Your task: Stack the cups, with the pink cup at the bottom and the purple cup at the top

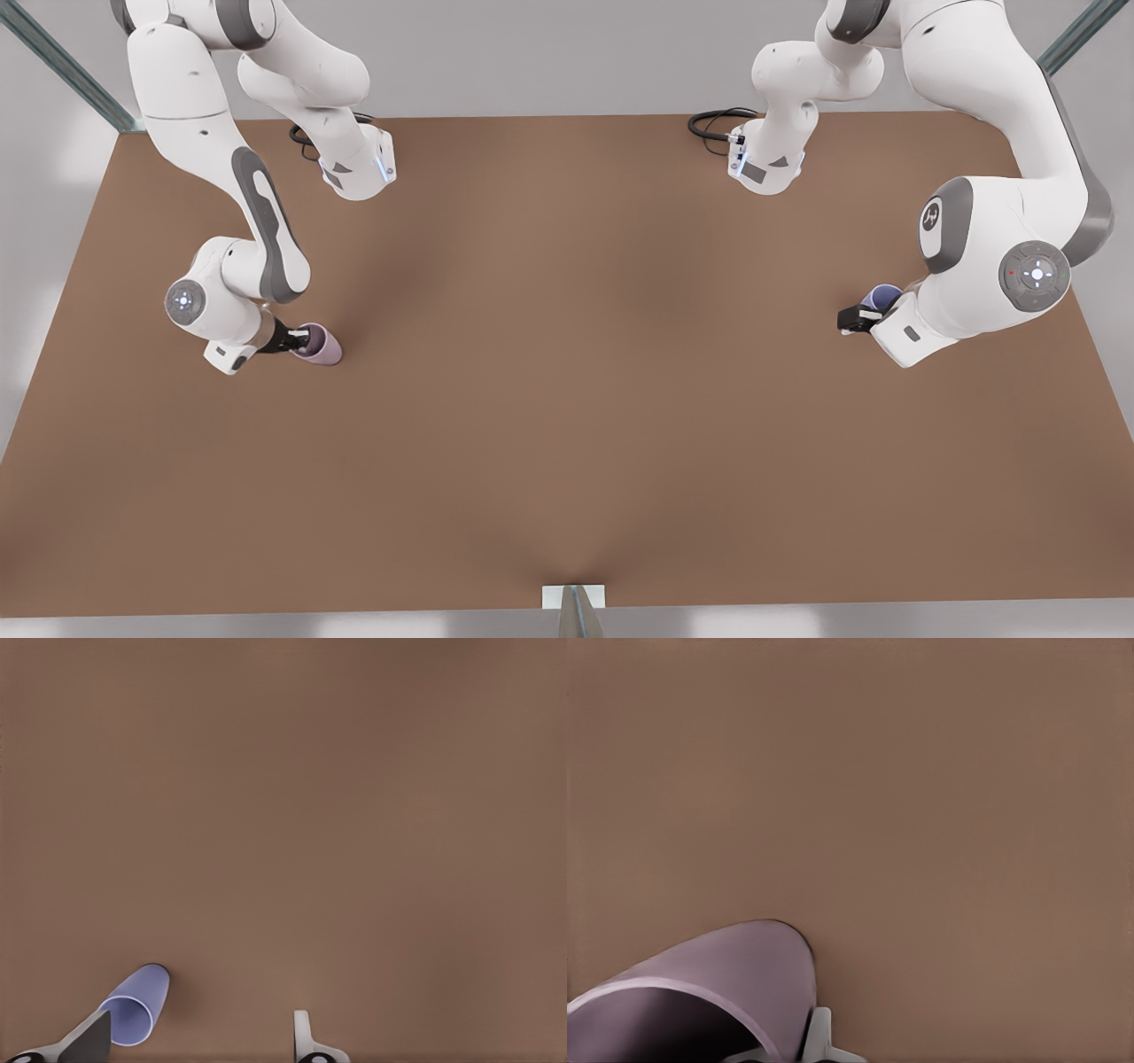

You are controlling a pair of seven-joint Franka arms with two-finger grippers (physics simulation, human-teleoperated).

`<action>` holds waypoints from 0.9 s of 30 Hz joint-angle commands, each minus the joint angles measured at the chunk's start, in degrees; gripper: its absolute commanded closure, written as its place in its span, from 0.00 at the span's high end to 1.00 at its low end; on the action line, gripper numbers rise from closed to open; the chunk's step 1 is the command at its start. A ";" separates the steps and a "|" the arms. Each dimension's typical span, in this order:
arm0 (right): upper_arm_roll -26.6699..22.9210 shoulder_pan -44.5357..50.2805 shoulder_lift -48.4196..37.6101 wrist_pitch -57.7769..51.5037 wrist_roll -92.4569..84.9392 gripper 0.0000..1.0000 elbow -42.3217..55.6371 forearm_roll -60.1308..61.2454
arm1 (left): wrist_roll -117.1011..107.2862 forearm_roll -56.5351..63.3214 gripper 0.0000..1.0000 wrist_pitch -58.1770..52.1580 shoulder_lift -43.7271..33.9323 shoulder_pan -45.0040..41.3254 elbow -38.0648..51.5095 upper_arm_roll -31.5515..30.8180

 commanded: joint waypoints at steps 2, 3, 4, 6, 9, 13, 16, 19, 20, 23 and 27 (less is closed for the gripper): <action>2.24 0.97 -0.49 -3.60 7.50 0.21 3.06 -0.16 | 0.73 0.03 1.00 -0.17 -0.20 0.02 0.03 1.11; 2.86 2.11 -0.49 -6.14 10.75 0.21 5.78 -0.16 | 0.73 0.03 1.00 -0.17 -0.20 -0.07 0.03 1.47; 3.56 4.39 -0.31 -12.13 15.85 0.21 10.70 -0.24 | 0.82 0.03 1.00 -0.17 -0.20 0.02 0.03 1.73; 5.49 9.40 0.74 -12.48 27.17 0.21 15.62 -0.24 | 1.26 0.03 1.00 -0.70 -0.29 0.02 0.11 3.04; 15.59 9.67 4.69 -14.94 40.88 0.21 24.93 0.81 | 1.61 0.03 1.00 -0.61 -0.11 0.11 0.11 4.45; 14.92 23.80 20.42 -19.34 61.63 0.21 49.63 0.11 | 10.66 -0.23 1.00 0.18 0.76 0.63 0.03 8.58; 6.99 37.00 30.97 -21.97 74.28 0.21 65.28 -1.12 | 20.49 -1.98 1.00 2.73 3.40 3.35 0.03 11.30; 5.06 44.12 39.06 -21.89 83.70 0.21 74.16 -2.27 | 34.30 -5.16 1.00 5.89 7.62 10.39 -0.15 12.36; 5.23 44.74 42.31 -20.57 88.19 0.21 78.20 -2.27 | 38.61 -4.81 1.00 9.14 6.84 11.18 -4.44 12.71; 5.67 45.36 44.95 -20.48 88.36 0.21 79.88 -3.58 | 45.20 -4.45 1.00 22.59 0.07 11.18 -20.27 15.18; 4.71 46.41 48.64 -20.65 88.72 0.21 81.73 -3.50 | 48.55 -4.45 1.00 33.31 -1.25 11.18 -29.94 15.79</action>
